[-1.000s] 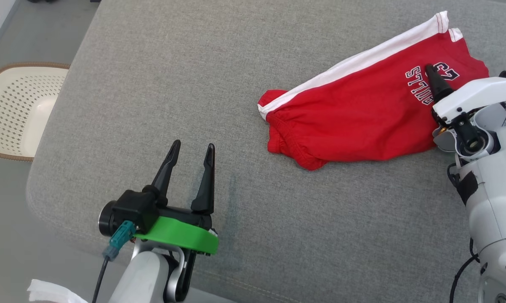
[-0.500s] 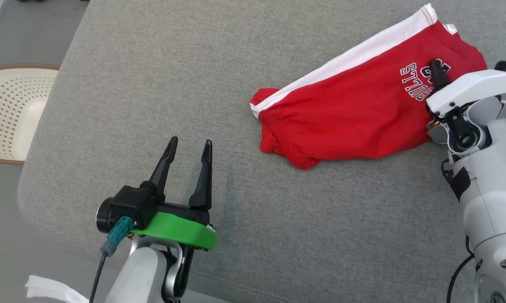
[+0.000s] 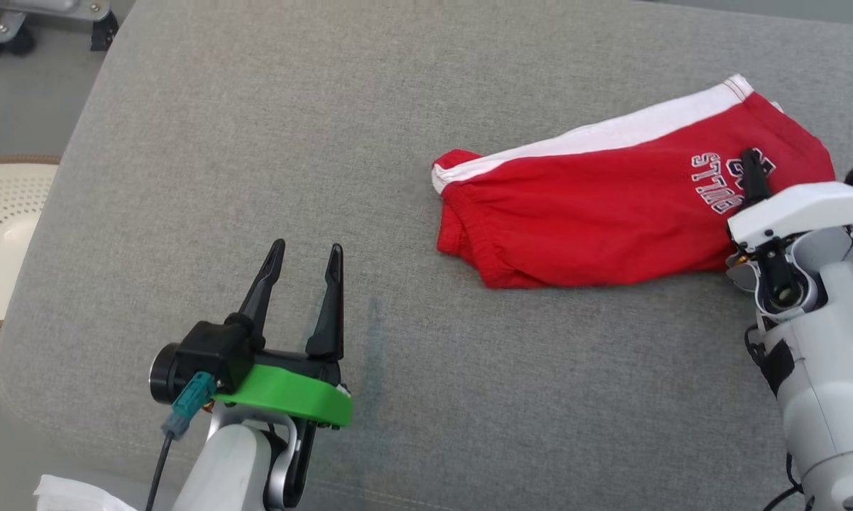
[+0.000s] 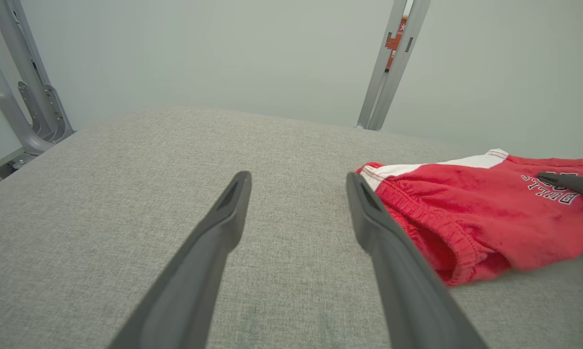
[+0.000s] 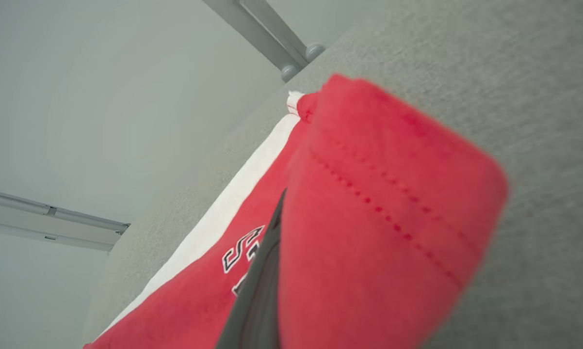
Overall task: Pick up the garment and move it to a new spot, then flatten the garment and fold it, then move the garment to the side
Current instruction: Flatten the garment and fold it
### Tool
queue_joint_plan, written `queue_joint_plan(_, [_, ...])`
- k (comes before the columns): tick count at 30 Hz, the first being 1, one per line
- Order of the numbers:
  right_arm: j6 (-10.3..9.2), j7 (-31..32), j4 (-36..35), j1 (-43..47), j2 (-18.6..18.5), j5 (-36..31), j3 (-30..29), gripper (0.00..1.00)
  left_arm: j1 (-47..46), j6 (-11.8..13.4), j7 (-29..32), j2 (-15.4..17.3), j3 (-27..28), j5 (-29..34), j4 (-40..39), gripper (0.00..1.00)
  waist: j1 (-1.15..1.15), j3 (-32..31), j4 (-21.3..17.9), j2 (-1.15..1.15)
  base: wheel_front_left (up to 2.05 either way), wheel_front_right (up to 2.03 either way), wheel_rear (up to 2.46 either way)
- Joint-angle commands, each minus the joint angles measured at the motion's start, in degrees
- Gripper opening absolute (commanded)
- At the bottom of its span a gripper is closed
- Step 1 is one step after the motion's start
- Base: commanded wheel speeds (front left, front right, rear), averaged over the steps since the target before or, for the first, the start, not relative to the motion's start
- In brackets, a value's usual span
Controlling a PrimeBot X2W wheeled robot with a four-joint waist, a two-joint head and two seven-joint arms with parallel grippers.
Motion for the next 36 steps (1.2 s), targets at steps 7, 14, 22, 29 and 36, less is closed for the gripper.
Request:
queue_joint_plan(7, [-0.07,-6.64,0.05,7.37,0.13,-4.39,-5.09,0.00,2.60,-0.65,-0.01,0.12,1.88,1.33,0.50,1.00,0.00,-5.41,-5.66,0.00,0.00,0.00,0.00])
queue_joint_plan(14, [-0.06,-6.62,-0.33,11.44,2.71,-6.74,-9.52,0.00,3.89,-0.99,-0.01,0.12,2.42,1.91,0.27,1.00,0.00,-6.88,-8.17,0.00,0.00,0.00,0.00])
queue_joint_plan(22, [-0.05,-7.13,-0.07,9.16,4.92,-9.84,-10.62,0.00,3.41,-1.51,-0.01,0.12,2.14,2.32,0.78,1.00,0.00,-7.41,-7.59,0.00,0.00,0.00,0.00])
queue_joint_plan(29, [-0.05,-6.27,-6.52,8.62,5.91,-9.17,-2.93,0.00,4.39,-1.60,-0.01,0.11,2.68,2.43,1.21,1.00,0.00,-9.04,-5.88,0.00,0.00,0.00,0.00])
queue_joint_plan(36, [-0.05,-4.66,-14.23,12.32,6.13,-3.67,10.47,0.00,5.34,-1.53,0.00,0.12,2.70,2.29,1.43,1.00,0.00,-10.74,-3.98,0.00,0.00,0.00,0.00])
